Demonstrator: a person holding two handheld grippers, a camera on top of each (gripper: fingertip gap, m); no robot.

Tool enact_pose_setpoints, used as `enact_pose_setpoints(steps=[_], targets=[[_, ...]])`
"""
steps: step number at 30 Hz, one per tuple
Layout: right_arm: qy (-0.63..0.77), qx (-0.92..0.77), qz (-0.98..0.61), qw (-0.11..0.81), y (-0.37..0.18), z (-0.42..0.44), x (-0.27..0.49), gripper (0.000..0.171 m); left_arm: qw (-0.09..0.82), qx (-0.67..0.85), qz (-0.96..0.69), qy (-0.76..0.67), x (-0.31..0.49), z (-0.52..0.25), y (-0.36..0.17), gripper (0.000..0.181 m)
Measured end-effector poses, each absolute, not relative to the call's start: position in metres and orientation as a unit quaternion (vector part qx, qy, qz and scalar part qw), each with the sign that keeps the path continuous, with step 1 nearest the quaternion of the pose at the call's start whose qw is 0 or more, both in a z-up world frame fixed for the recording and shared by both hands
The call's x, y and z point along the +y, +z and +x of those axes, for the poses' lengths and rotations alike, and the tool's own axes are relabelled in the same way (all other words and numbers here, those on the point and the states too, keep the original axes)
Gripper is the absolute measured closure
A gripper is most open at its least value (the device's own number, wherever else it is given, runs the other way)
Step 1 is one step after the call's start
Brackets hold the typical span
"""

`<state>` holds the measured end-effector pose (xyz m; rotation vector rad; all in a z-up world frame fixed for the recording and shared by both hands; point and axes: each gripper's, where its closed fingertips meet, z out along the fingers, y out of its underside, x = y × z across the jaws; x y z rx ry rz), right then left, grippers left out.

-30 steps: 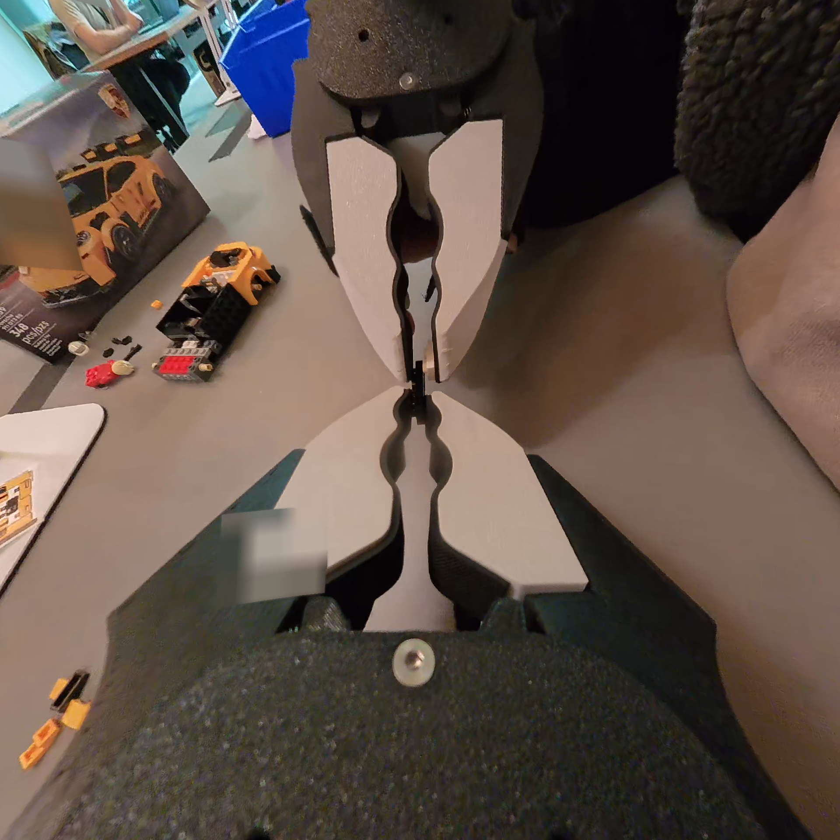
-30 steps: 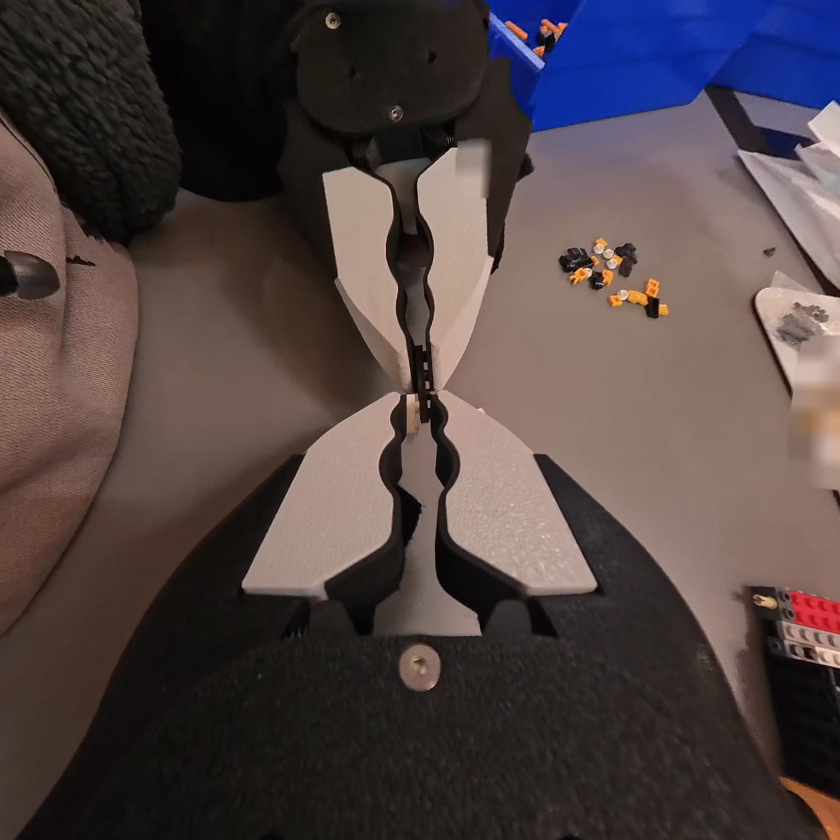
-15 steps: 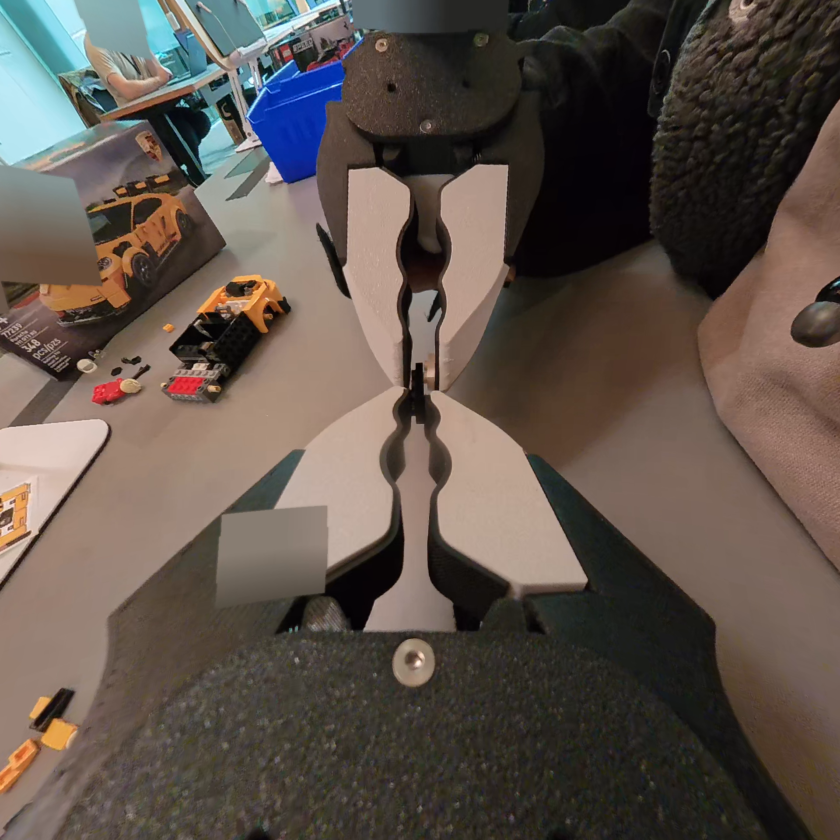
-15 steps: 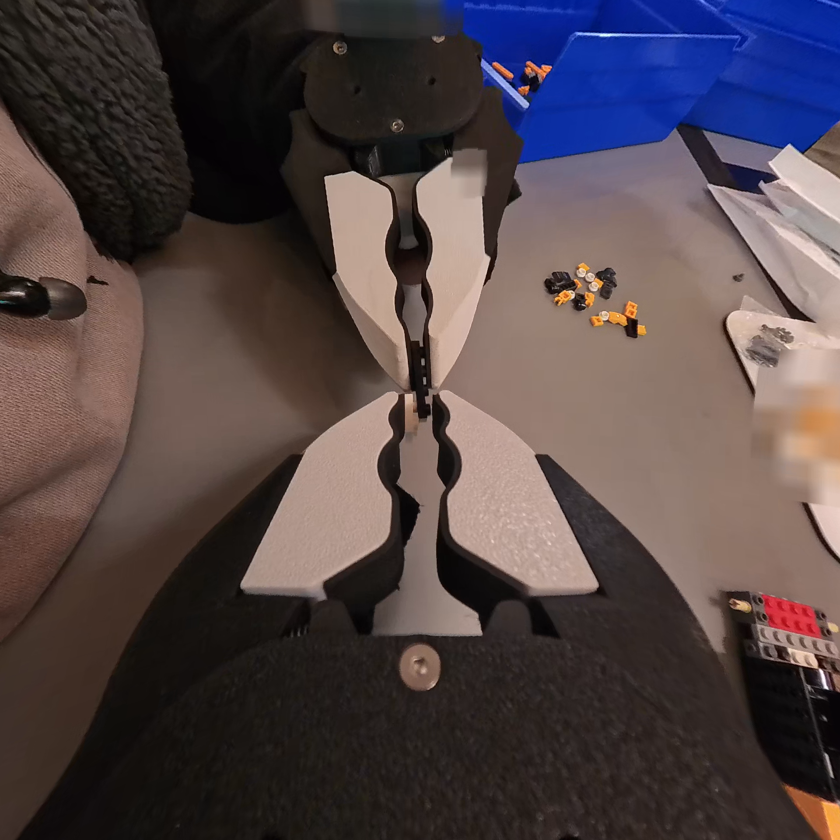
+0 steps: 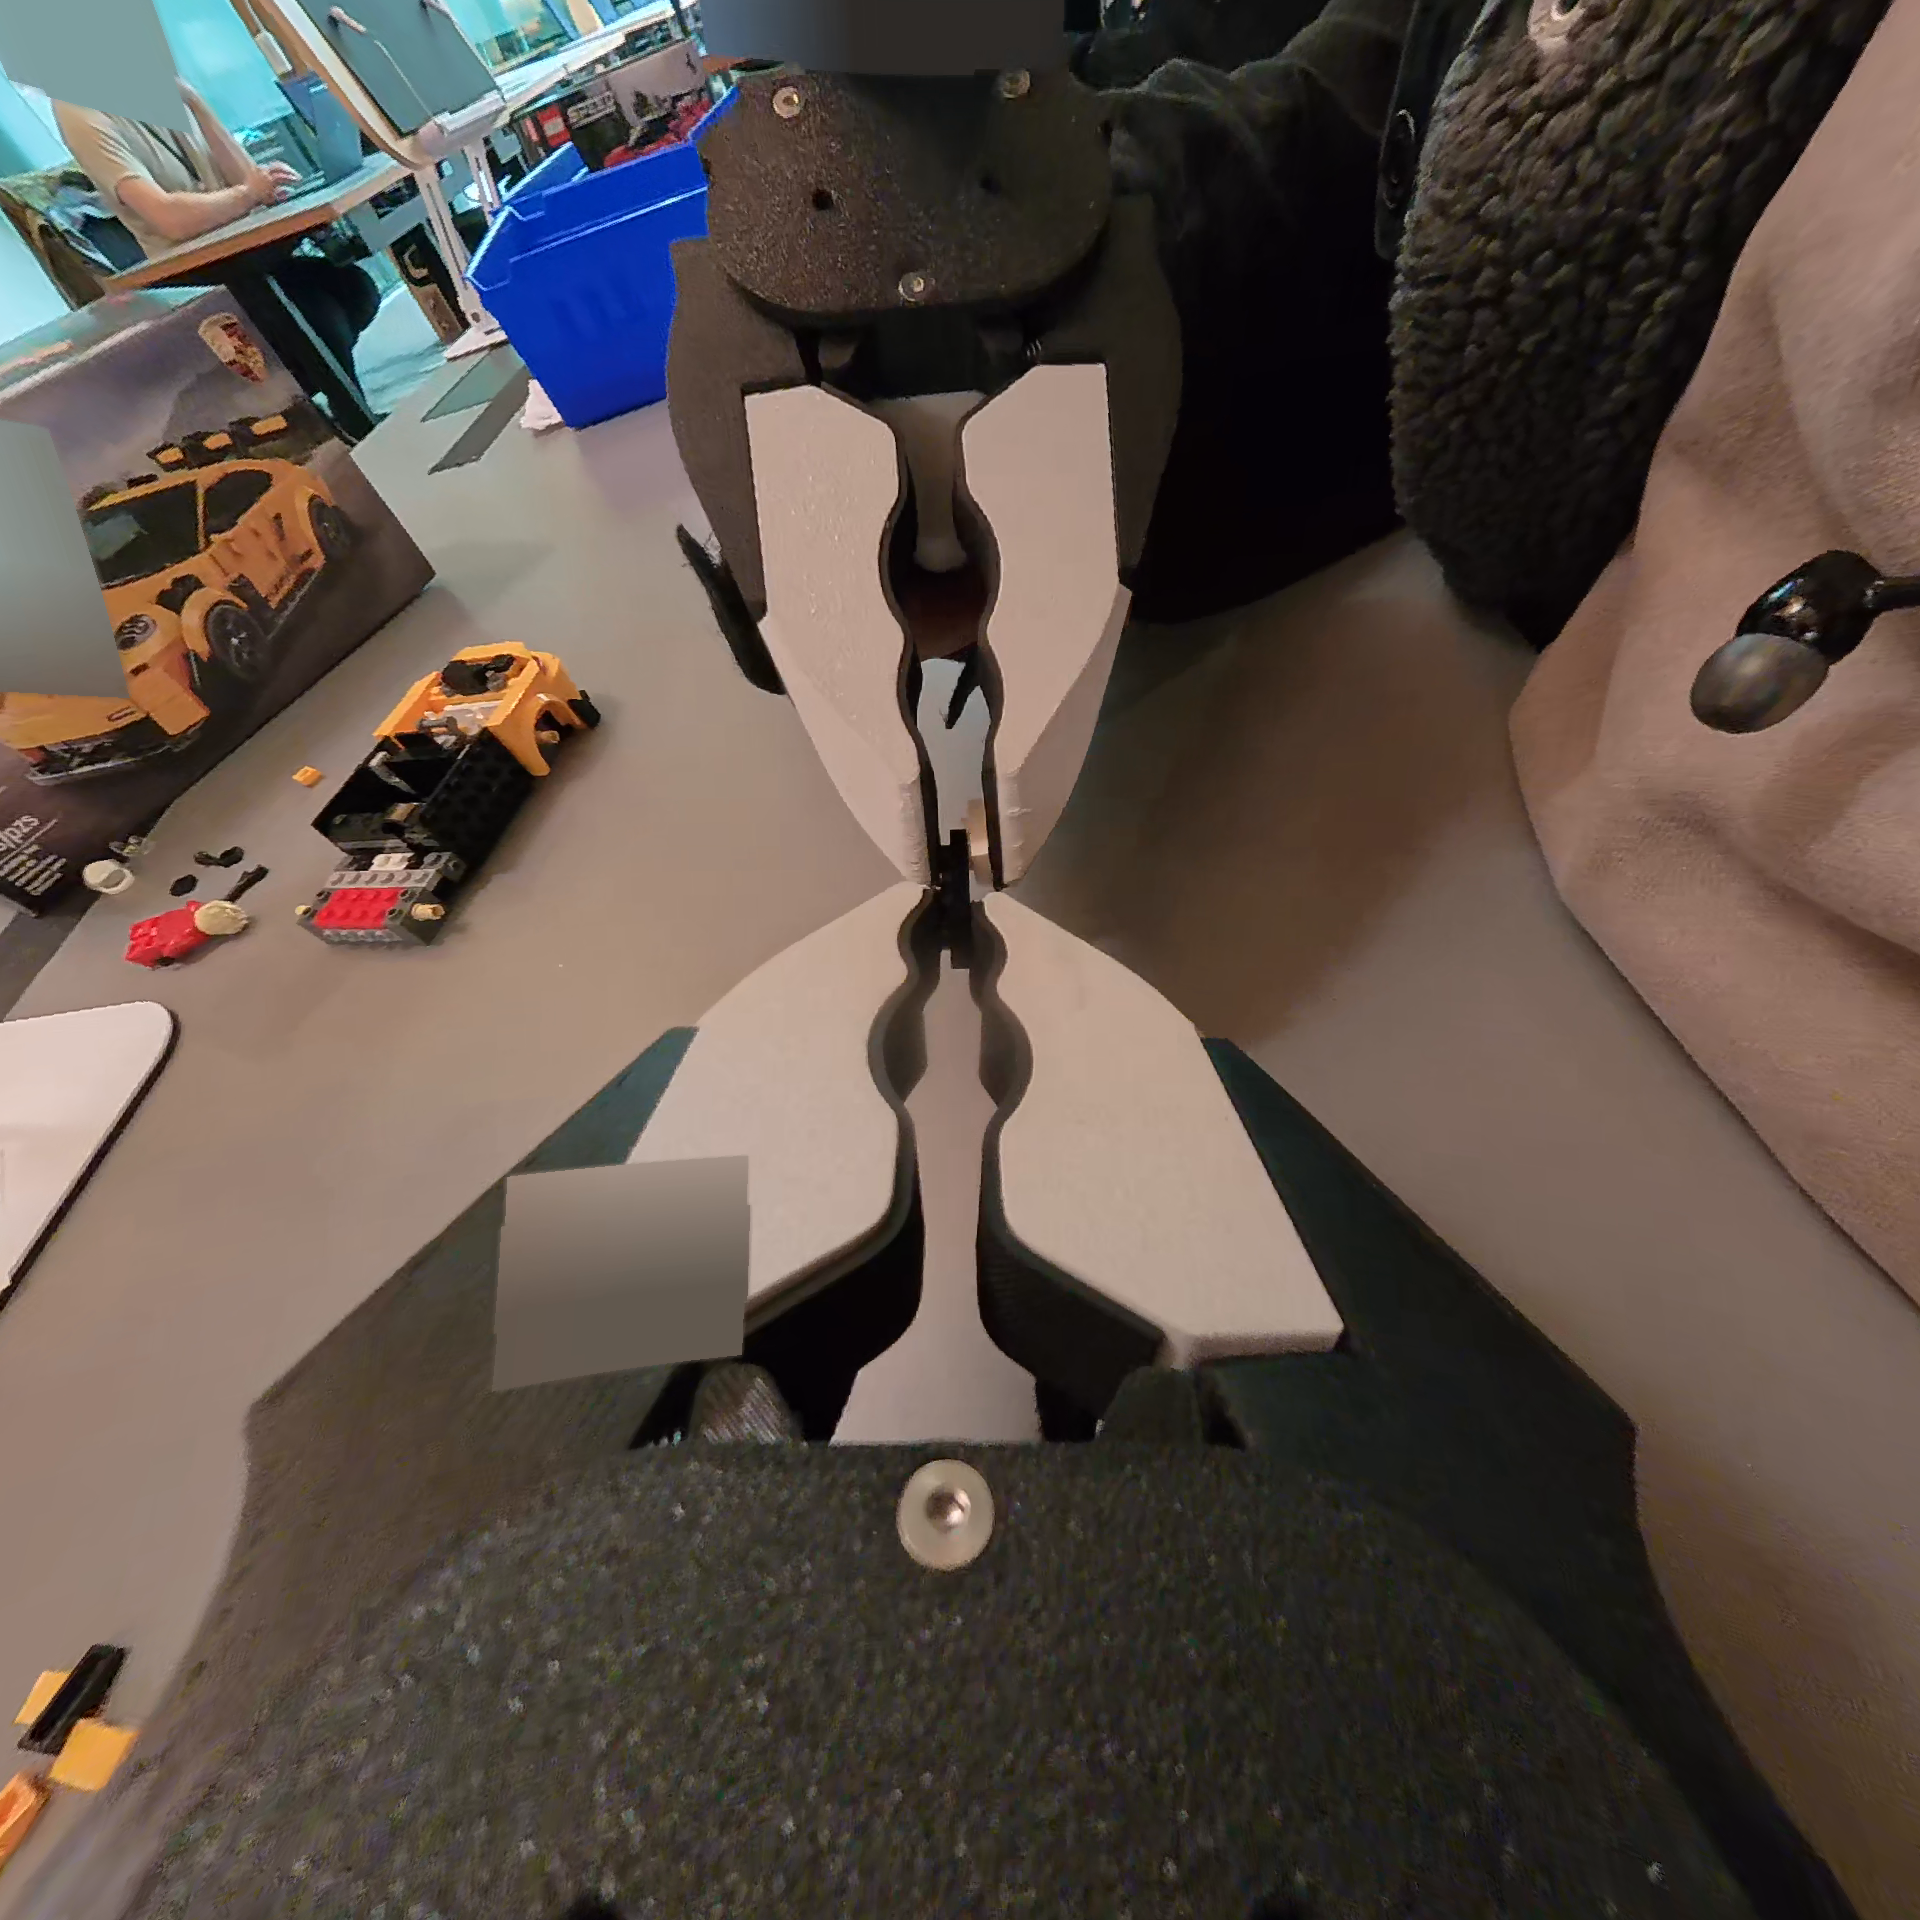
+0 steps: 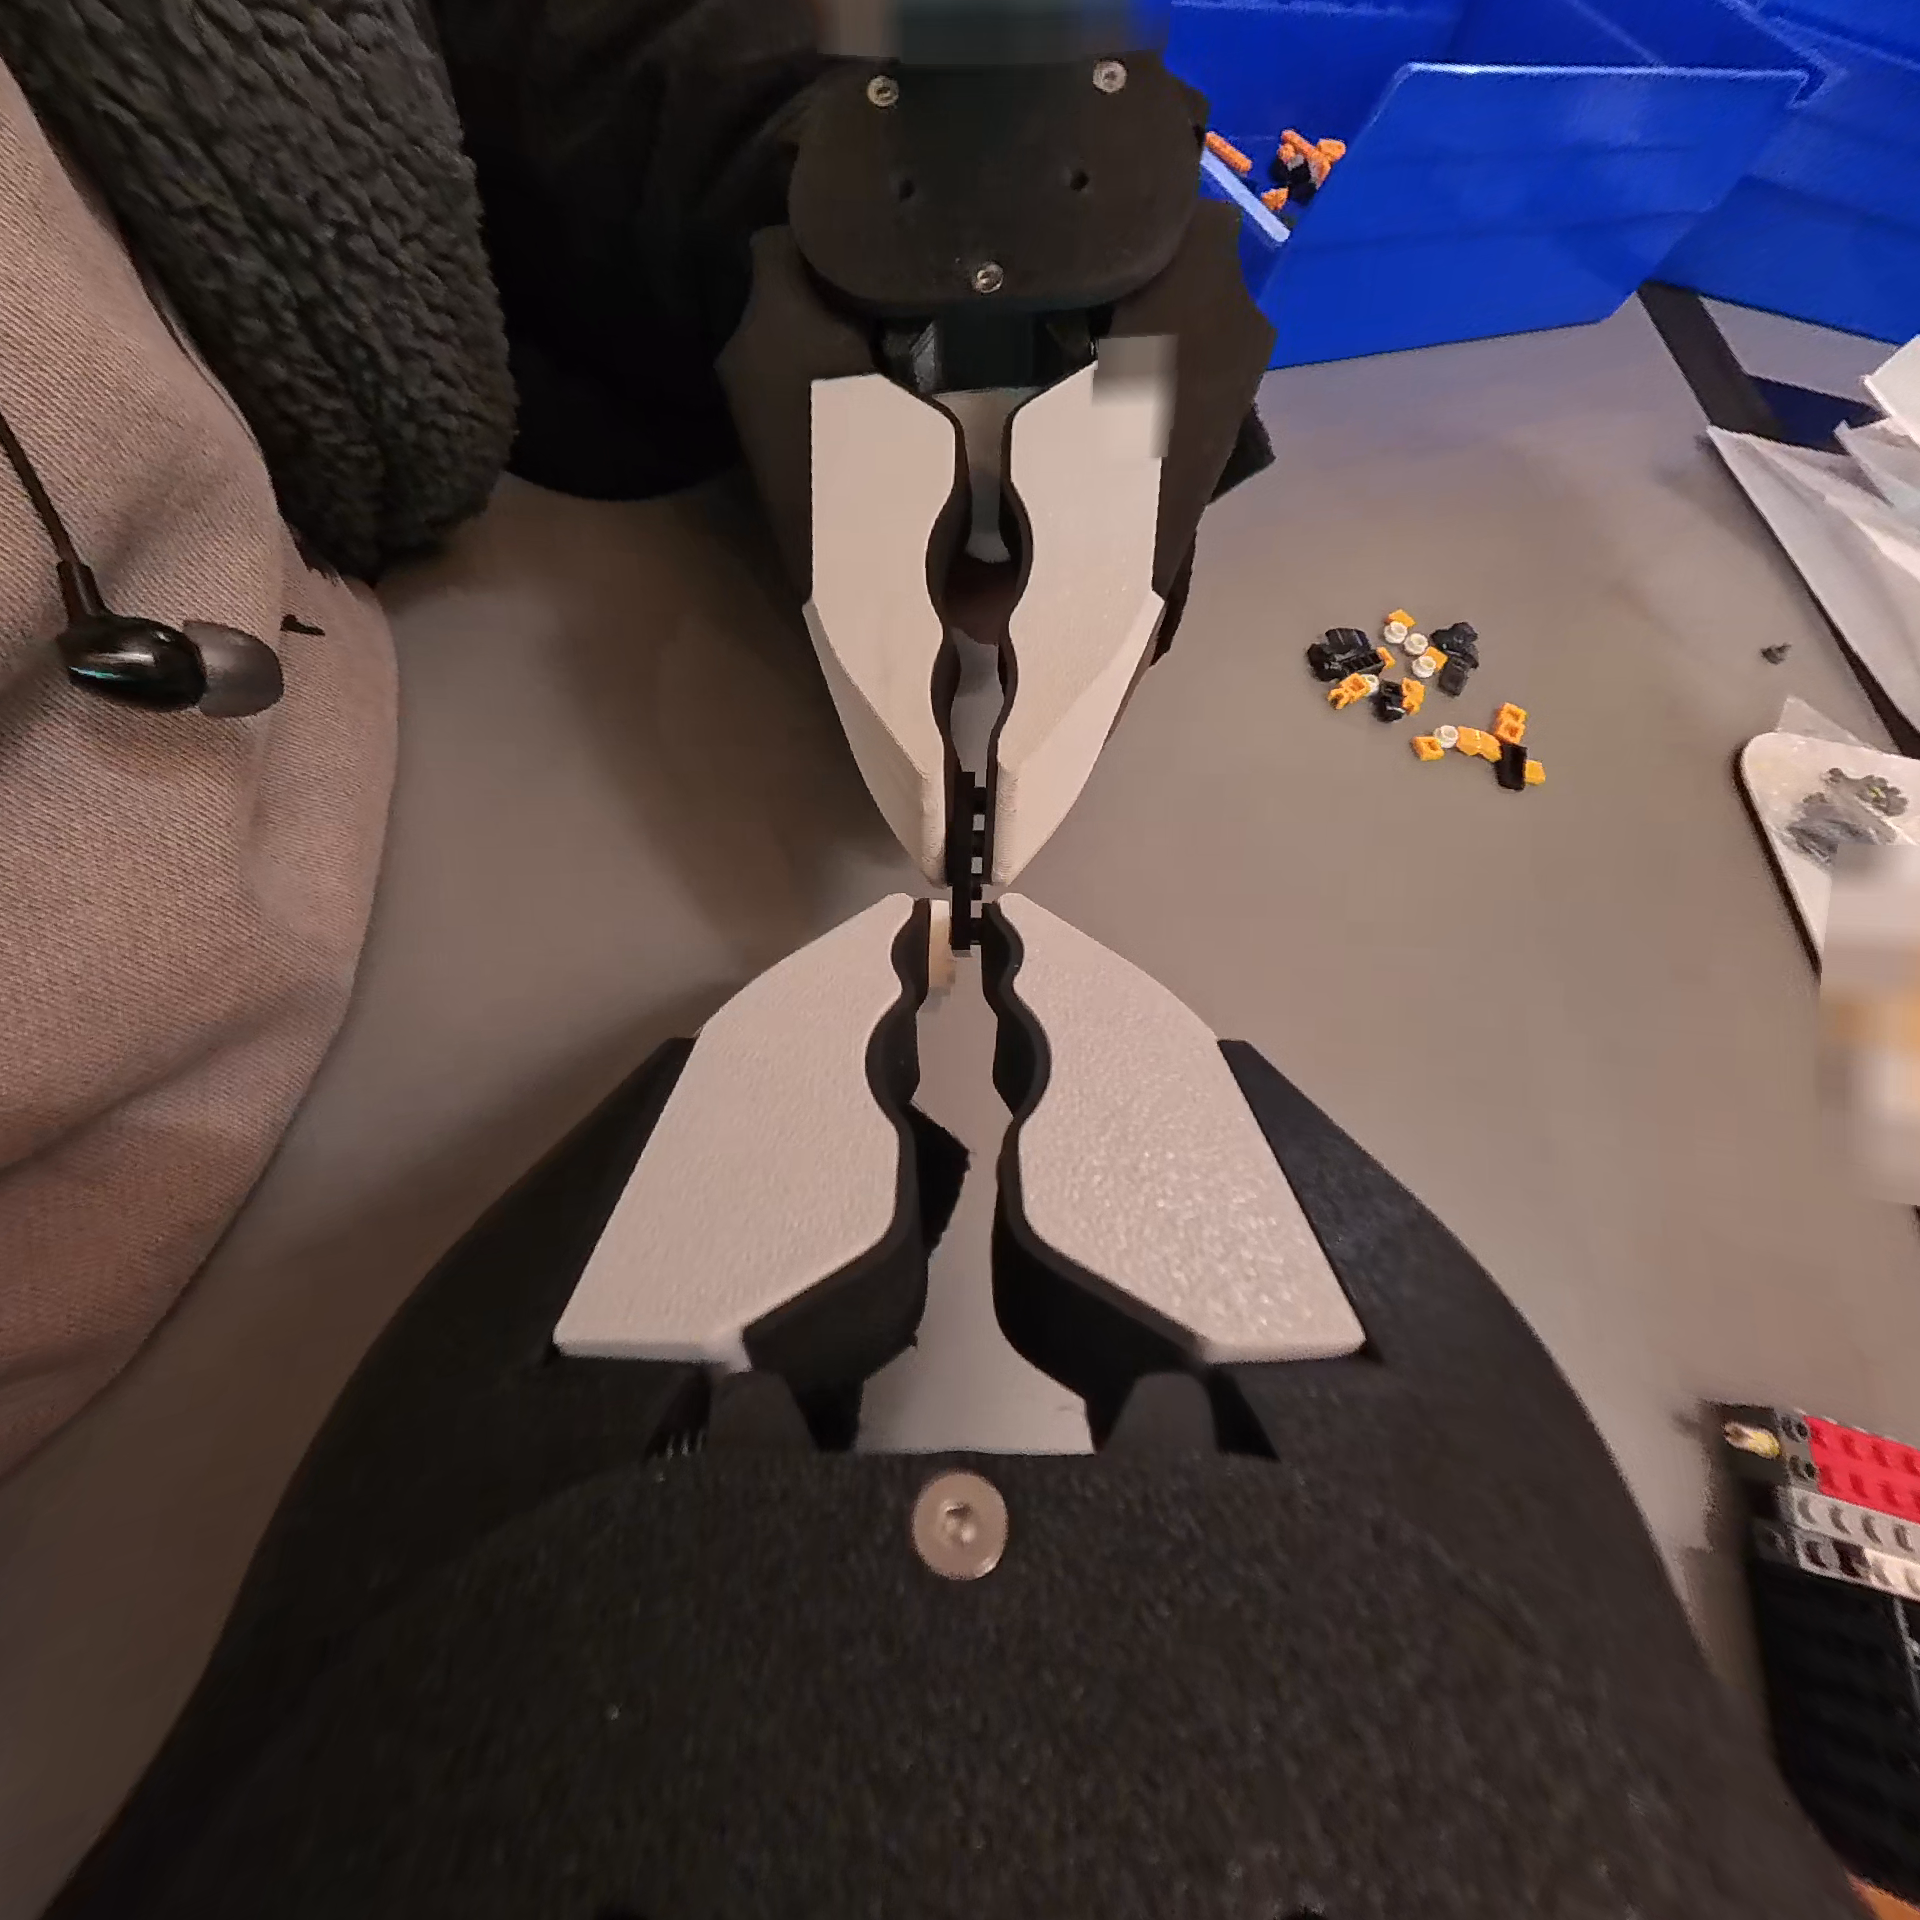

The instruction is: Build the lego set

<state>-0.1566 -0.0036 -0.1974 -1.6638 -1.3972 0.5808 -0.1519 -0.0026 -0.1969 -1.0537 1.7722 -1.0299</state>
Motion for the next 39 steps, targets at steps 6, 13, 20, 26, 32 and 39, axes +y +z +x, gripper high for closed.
enact_pose_setpoints(steps=[6,13,20,26,32,39], targets=[[0.238,-0.555,-0.666,0.438,-0.1954,-0.1597,-0.0025,0.163,0.397,0.7,-0.411,-0.429,-0.0032,-0.1557,-0.1943,0.177],[0.237,-0.556,-0.663,0.442,-0.1943,-0.1608,-0.0027,0.163,0.391,0.697,-0.408,-0.441,-0.0047,-0.157,-0.1929,0.176],[0.242,-0.544,-0.667,0.447,-0.1938,-0.159,0.0021,0.163,0.396,0.684,-0.42,-0.445,-0.001,-0.1547,-0.1918,0.176],[0.244,-0.539,-0.664,0.456,-0.1922,-0.1585,0.0039,0.163,0.403,0.676,-0.423,-0.449,0.0005,-0.1537,-0.1895,0.177],[0.242,-0.542,-0.662,0.458,-0.1929,-0.158,0.0034,0.163,0.402,0.677,-0.422,-0.448,-0.0005,-0.1532,-0.1901,0.177],[0.24,-0.546,-0.659,0.458,-0.1956,-0.1569,0.0037,0.163,0.399,0.679,-0.425,-0.446,-0.0008,-0.1523,-0.1929,0.177]])
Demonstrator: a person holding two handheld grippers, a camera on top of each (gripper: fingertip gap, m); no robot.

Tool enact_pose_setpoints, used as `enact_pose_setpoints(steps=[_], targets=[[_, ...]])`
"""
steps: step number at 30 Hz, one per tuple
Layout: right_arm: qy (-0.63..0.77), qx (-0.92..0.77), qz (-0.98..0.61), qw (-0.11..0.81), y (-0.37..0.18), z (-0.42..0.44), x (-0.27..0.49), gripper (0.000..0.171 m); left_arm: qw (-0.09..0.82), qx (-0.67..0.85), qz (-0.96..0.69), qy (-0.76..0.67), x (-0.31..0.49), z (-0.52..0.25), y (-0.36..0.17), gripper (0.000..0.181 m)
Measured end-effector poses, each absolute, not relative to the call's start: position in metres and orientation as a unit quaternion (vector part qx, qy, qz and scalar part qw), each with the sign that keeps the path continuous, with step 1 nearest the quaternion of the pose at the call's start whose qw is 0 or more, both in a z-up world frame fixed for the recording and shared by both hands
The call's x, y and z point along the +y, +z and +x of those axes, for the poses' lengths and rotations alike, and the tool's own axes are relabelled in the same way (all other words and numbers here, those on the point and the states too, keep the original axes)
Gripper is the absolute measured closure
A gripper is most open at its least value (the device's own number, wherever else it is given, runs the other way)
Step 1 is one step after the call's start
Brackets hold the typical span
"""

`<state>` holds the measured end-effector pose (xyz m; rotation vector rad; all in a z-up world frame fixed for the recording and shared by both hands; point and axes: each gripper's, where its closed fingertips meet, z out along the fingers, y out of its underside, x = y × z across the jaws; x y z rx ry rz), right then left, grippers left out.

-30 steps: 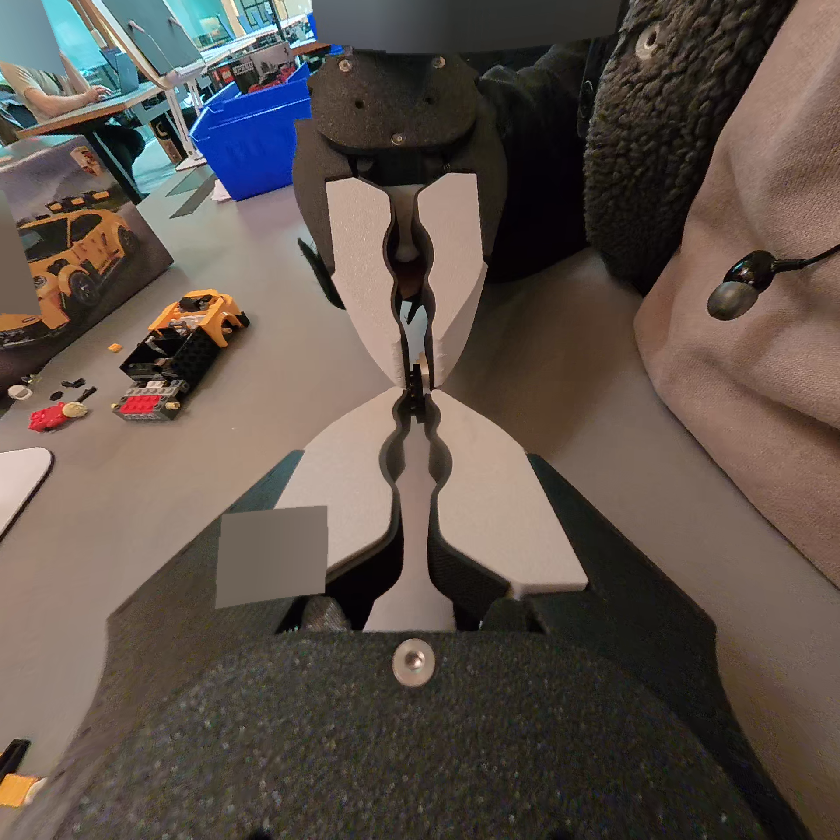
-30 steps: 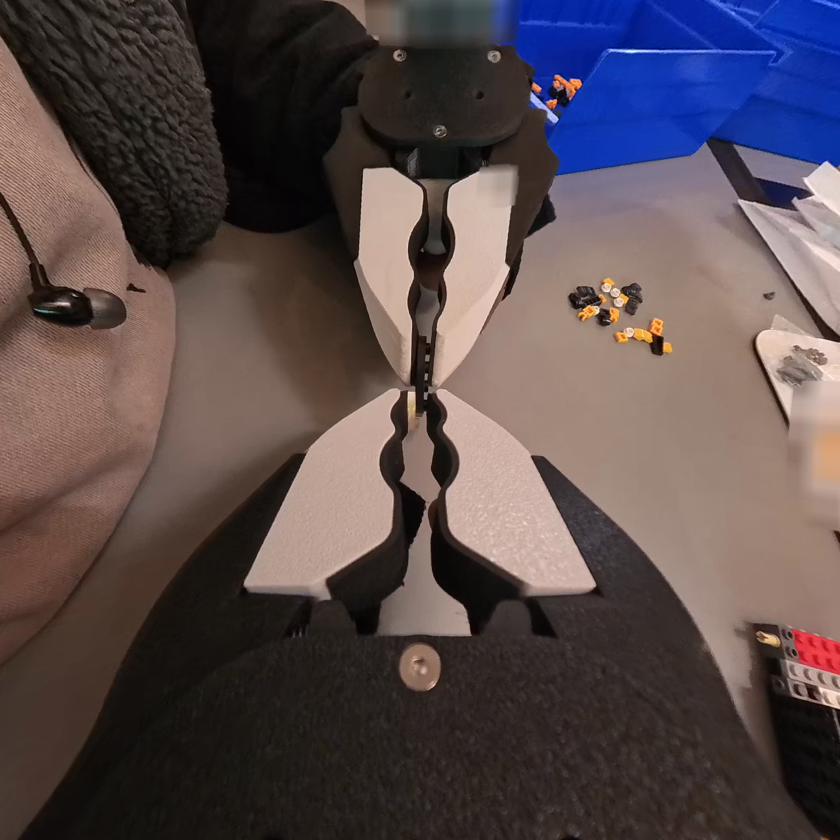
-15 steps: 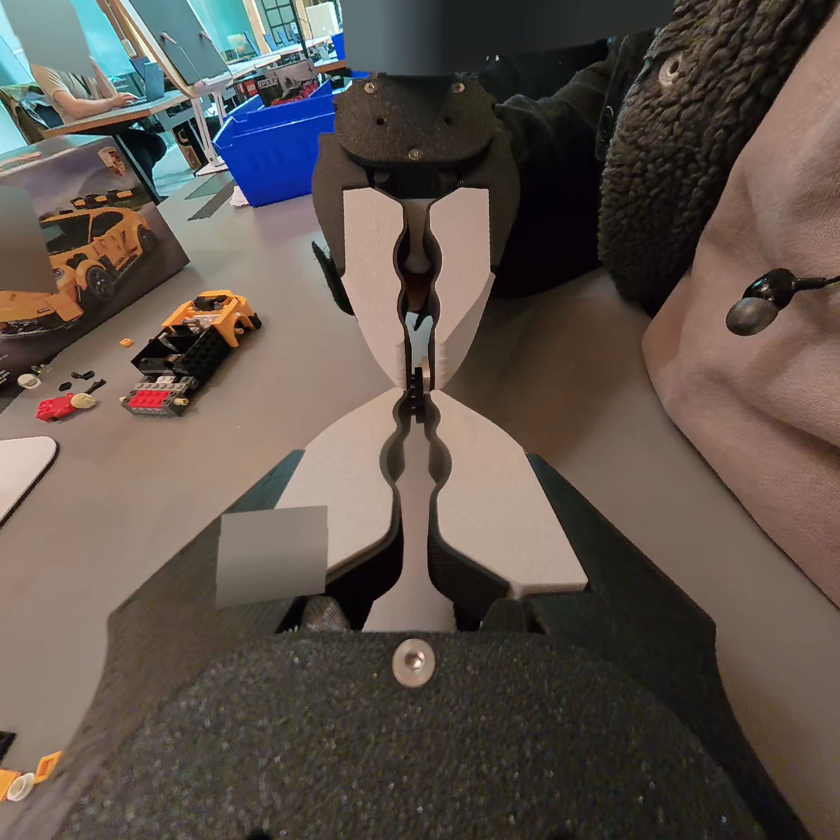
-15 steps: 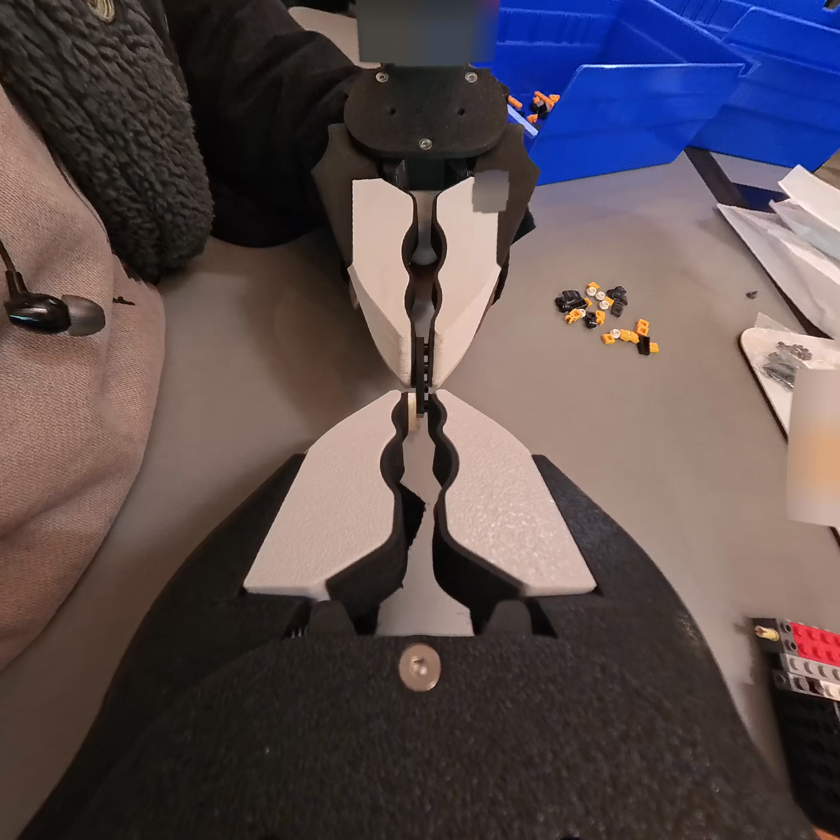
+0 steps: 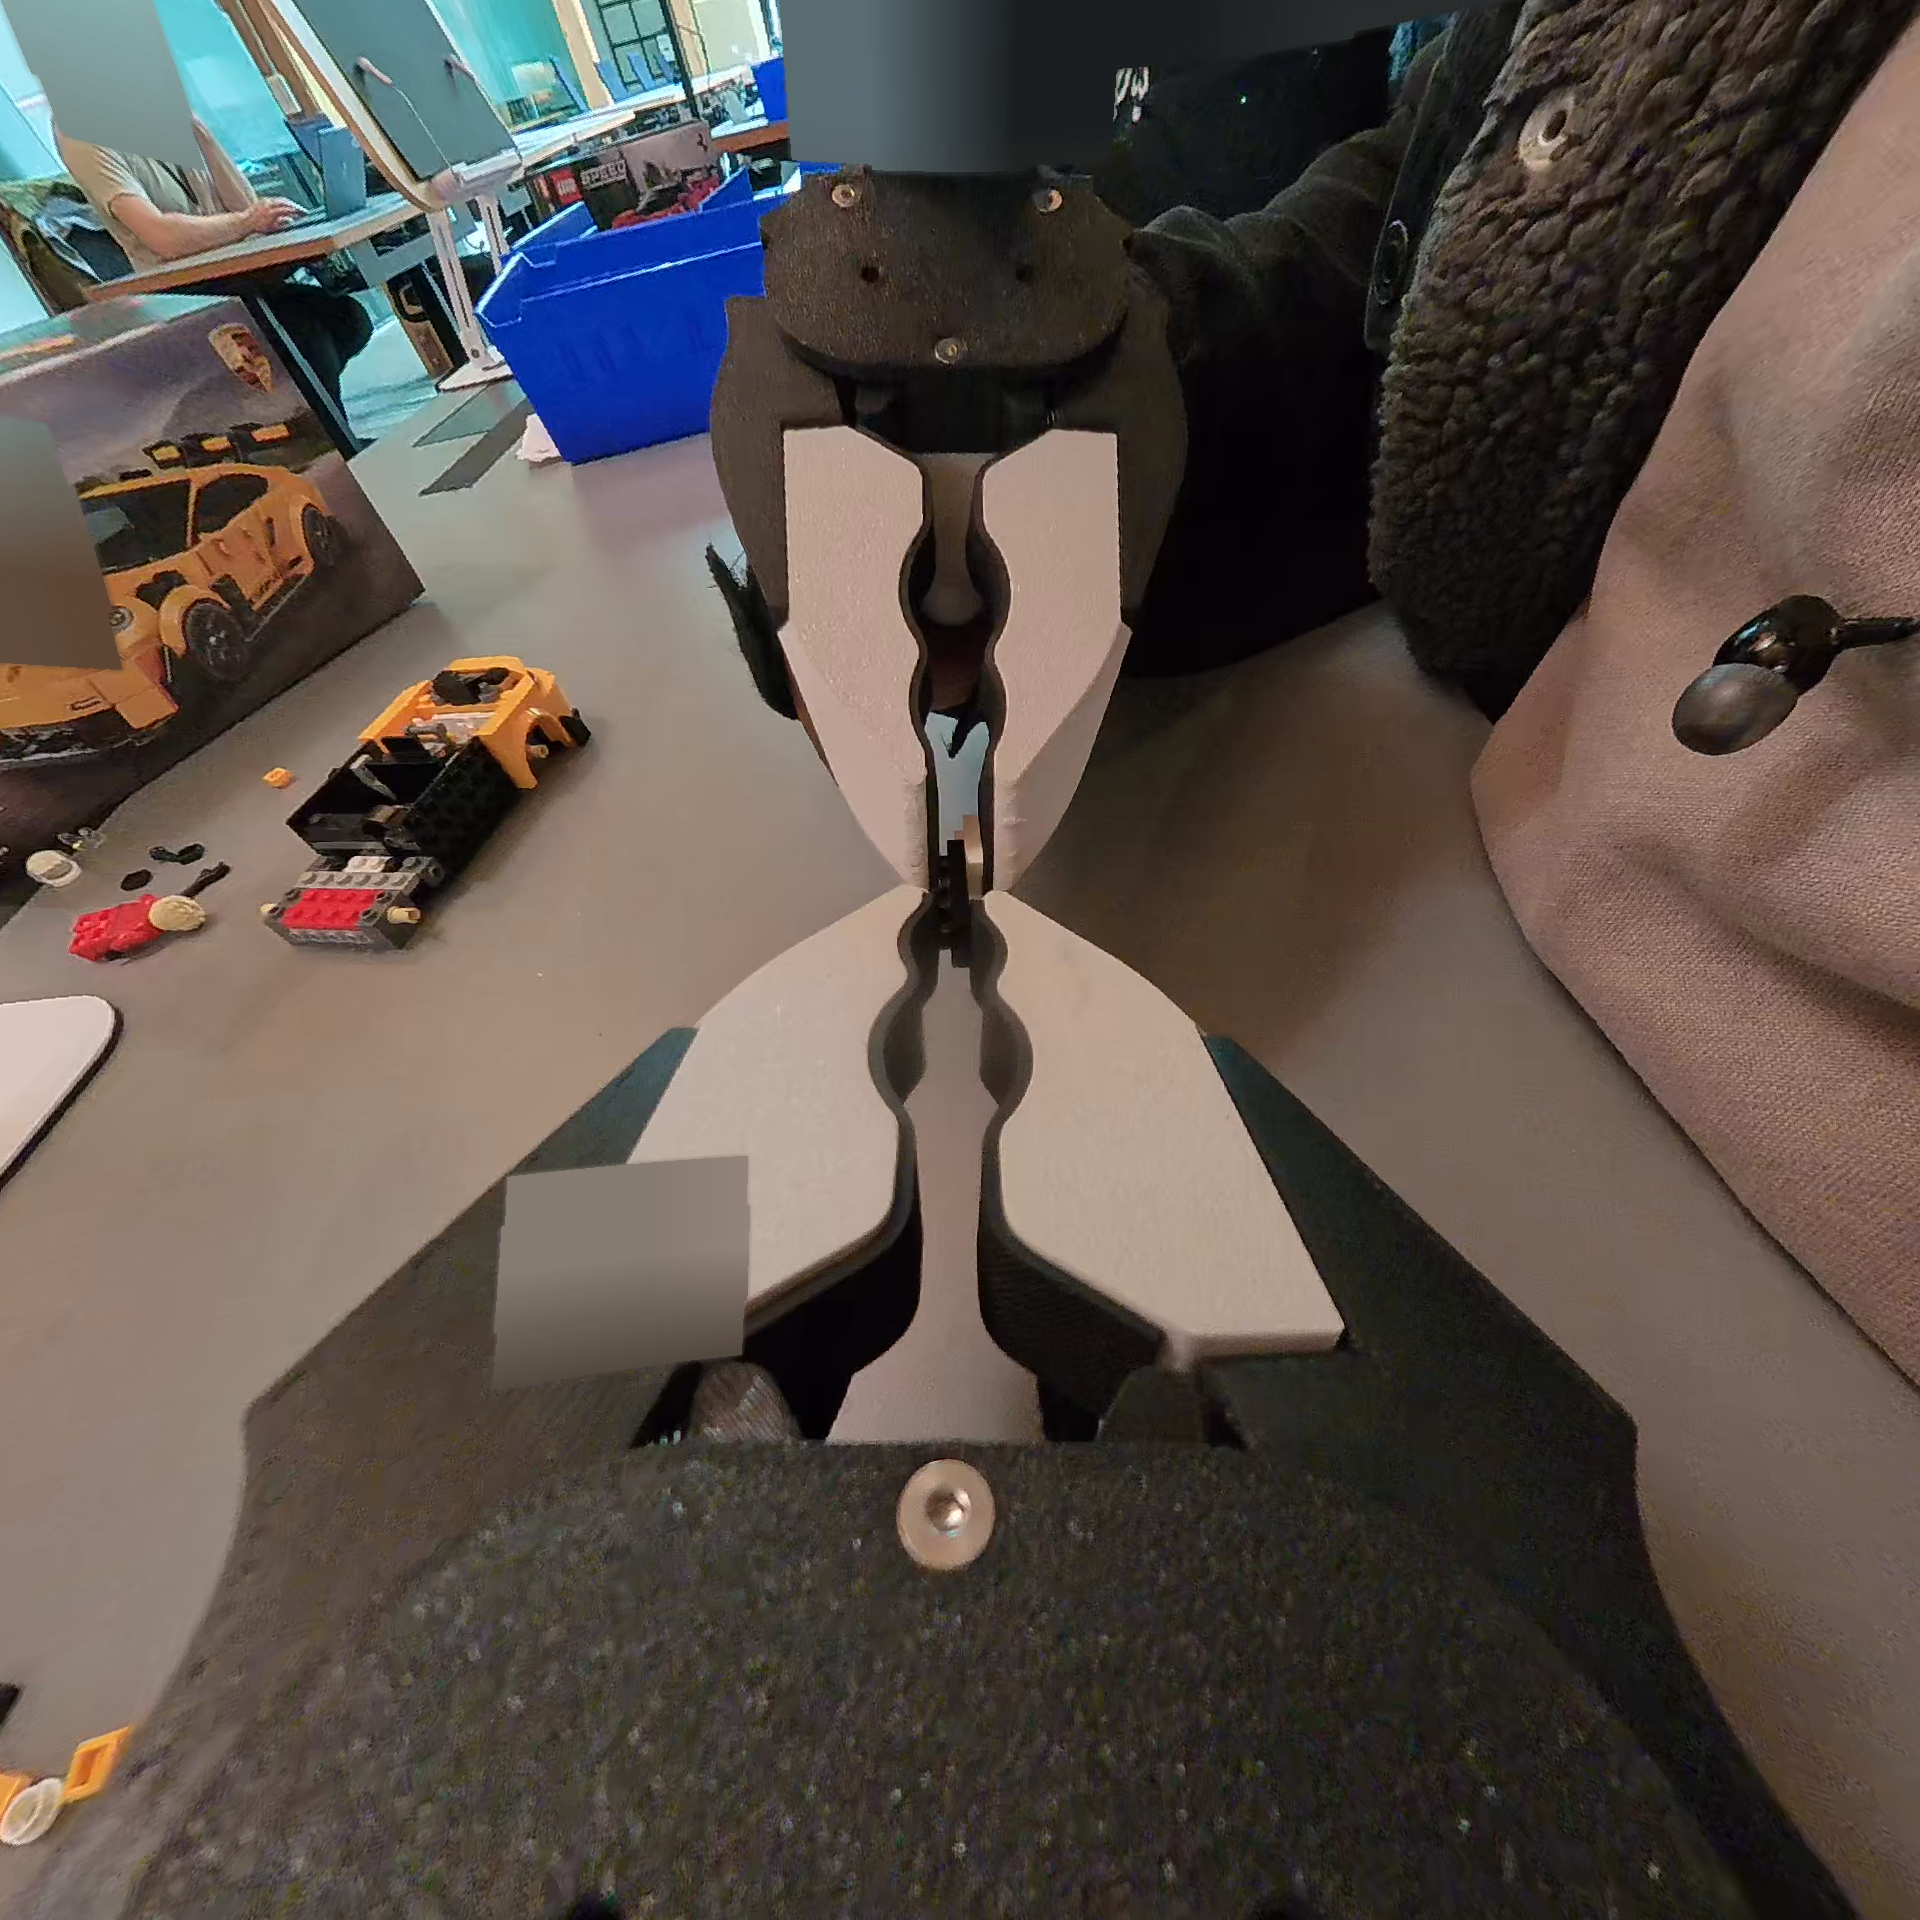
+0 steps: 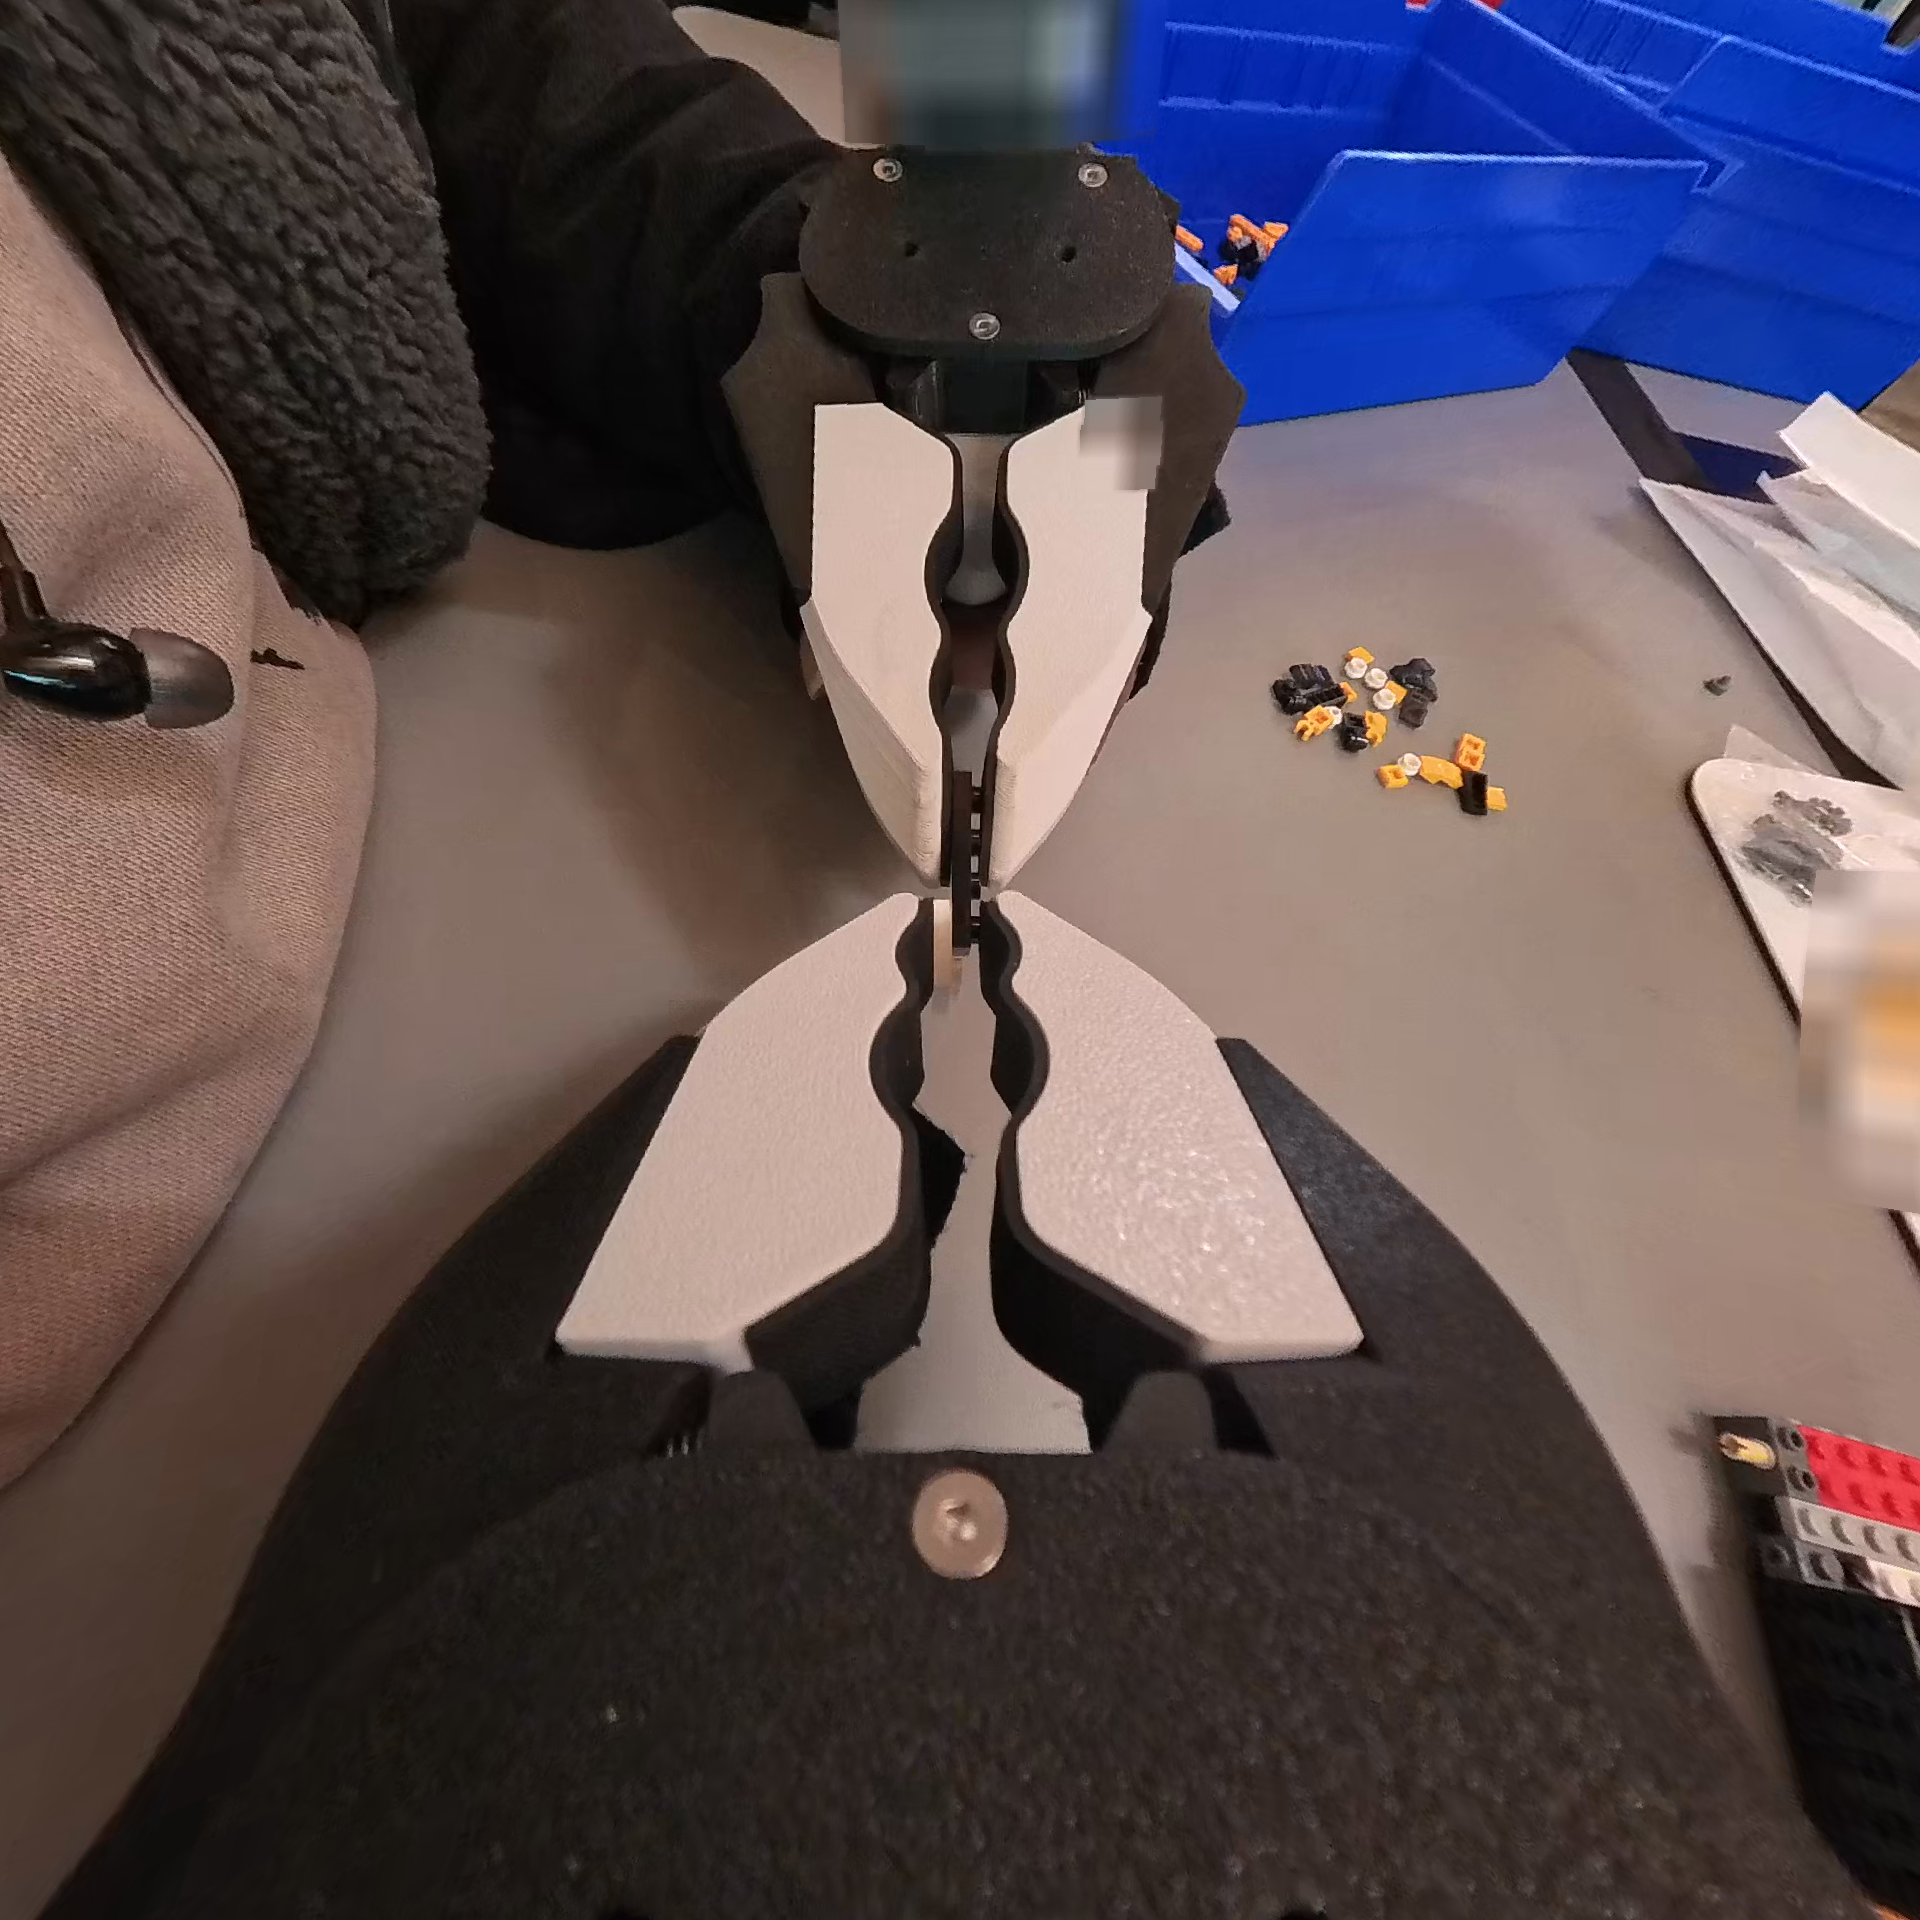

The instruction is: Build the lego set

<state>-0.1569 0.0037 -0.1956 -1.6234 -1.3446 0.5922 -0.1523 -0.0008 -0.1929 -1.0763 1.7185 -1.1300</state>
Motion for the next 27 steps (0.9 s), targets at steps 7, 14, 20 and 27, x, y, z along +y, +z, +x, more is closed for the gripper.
enact_pose_setpoints(steps=[7,14,20,27], targets=[[0.249,-0.522,-0.659,0.481,-0.187,-0.155,0.009,0.163,0.411,0.66,-0.437,-0.453,0.005,-0.151,-0.186,0.177],[0.268,-0.494,-0.662,0.496,-0.178,-0.147,0.016,0.158,0.426,0.629,-0.445,-0.473,0.012,-0.151,-0.173,0.177],[0.266,-0.486,-0.659,0.509,-0.174,-0.147,0.018,0.166,0.43,0.613,-0.456,-0.482,0.016,-0.151,-0.169,0.177],[0.272,-0.48,-0.66,0.51,-0.174,-0.147,0.019,0.166,0.427,0.607,-0.462,-0.486,0.018,-0.151,-0.168,0.177]])
